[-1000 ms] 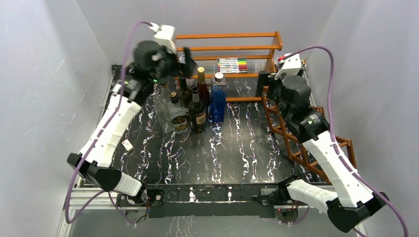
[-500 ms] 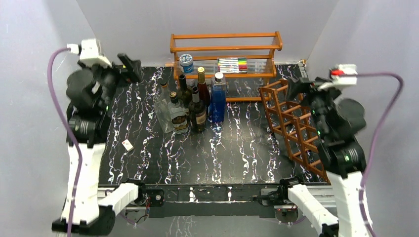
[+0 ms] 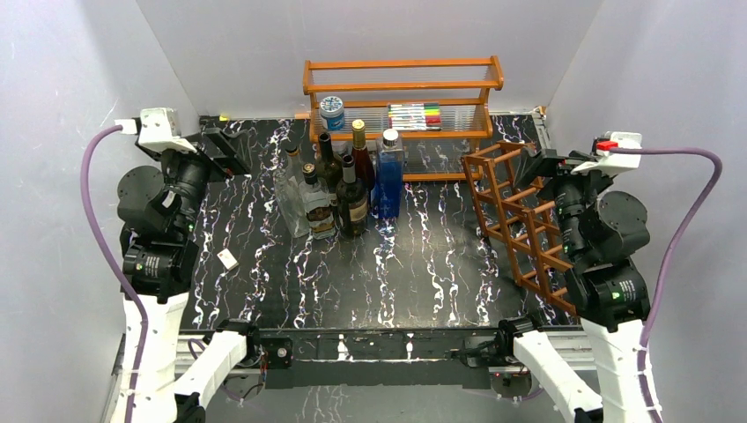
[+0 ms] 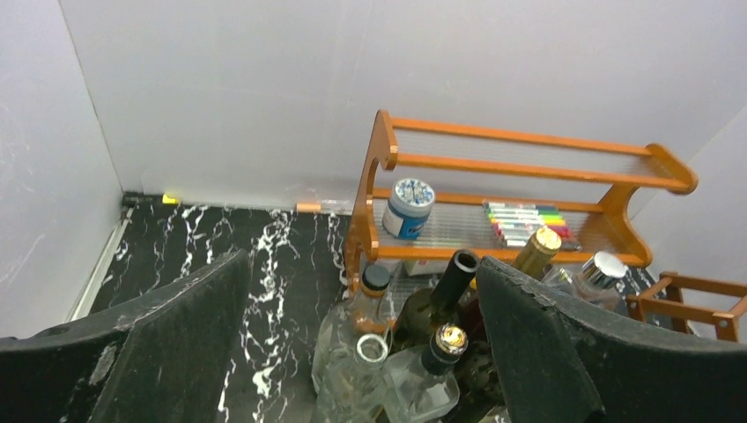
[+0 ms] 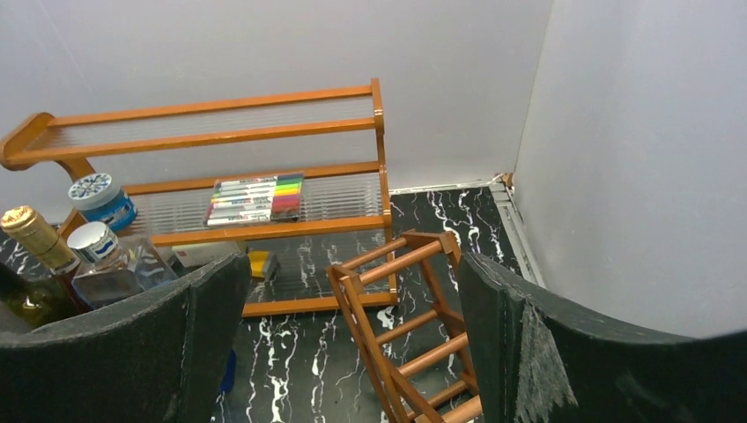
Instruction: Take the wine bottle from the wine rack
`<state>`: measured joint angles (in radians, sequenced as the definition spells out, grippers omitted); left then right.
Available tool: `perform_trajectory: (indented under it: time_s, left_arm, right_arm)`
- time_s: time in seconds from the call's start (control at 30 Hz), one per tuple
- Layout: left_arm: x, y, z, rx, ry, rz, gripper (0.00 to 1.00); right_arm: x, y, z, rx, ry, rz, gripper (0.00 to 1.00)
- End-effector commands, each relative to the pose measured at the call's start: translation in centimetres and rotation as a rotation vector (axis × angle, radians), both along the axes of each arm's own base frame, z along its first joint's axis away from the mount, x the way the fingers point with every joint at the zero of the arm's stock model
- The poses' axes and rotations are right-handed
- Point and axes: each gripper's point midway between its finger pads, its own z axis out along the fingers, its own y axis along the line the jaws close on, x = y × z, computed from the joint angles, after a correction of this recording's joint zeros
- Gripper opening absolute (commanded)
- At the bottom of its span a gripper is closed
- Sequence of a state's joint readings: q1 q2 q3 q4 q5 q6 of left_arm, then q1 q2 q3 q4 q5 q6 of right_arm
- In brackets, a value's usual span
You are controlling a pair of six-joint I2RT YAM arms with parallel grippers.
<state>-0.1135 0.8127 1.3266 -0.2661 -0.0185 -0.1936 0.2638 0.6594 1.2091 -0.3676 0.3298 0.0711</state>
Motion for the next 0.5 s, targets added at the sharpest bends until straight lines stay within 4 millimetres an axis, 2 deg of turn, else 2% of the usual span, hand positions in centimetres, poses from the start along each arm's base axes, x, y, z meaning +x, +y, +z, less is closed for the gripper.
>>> perform_trajectory:
  time_s: [0.0, 0.47]
  left_arm:
    - [-0.5, 0.3, -0.3, 0.012, -0.014, 0.013, 0.98]
    - [-0.1, 0.3, -1.4, 0.024, 0.017, 0.011, 0.98]
  right_arm:
    - [-0.6, 0.2, 1.7, 0.024, -0.062, 0.016, 0.98]
    - [-0.2, 0.9, 1.4, 0.014, -0.06, 0.047, 0.98]
